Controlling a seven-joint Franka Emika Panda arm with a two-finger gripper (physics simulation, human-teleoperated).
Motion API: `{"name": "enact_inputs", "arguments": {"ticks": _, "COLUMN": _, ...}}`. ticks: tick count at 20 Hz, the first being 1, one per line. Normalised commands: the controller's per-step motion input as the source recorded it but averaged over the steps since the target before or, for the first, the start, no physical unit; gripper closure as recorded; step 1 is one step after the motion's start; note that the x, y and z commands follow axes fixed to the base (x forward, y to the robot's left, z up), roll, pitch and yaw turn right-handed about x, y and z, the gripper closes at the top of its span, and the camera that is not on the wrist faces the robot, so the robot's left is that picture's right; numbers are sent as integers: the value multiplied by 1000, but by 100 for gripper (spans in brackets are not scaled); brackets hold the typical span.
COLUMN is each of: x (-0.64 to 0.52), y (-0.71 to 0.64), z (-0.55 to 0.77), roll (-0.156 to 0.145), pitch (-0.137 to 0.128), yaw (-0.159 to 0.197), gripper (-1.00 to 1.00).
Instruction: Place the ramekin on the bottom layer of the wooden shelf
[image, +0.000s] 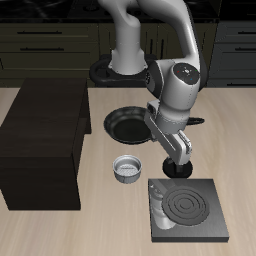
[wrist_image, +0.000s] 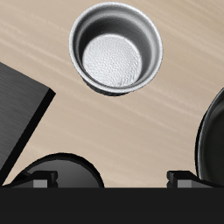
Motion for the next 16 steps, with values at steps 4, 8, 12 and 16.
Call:
{"name": "enact_inputs", "arguments": {"ticks": 4, "x": 213, "y": -195, "z": -173, "roll": -15, "pitch": 46, "yaw": -32, "gripper": -100}}
{"name": "enact_inputs", "arguments": {"ticks": 8, "x": 144, "y": -147, "z": -239, "roll": -10, "pitch": 39, "yaw": 0, "gripper": -100}}
{"name": "enact_inputs", "arguments": {"ticks": 12, "x": 134, "y": -166, "z": -288, "roll": -24, "pitch": 44, "yaw": 5, "gripper": -100}}
{"name": "enact_inputs", "arguments": {"ticks": 16, "x": 64, "y": -187, "z": -229, "roll": -14, "pitch": 31, "yaw": -26, "gripper": -100}}
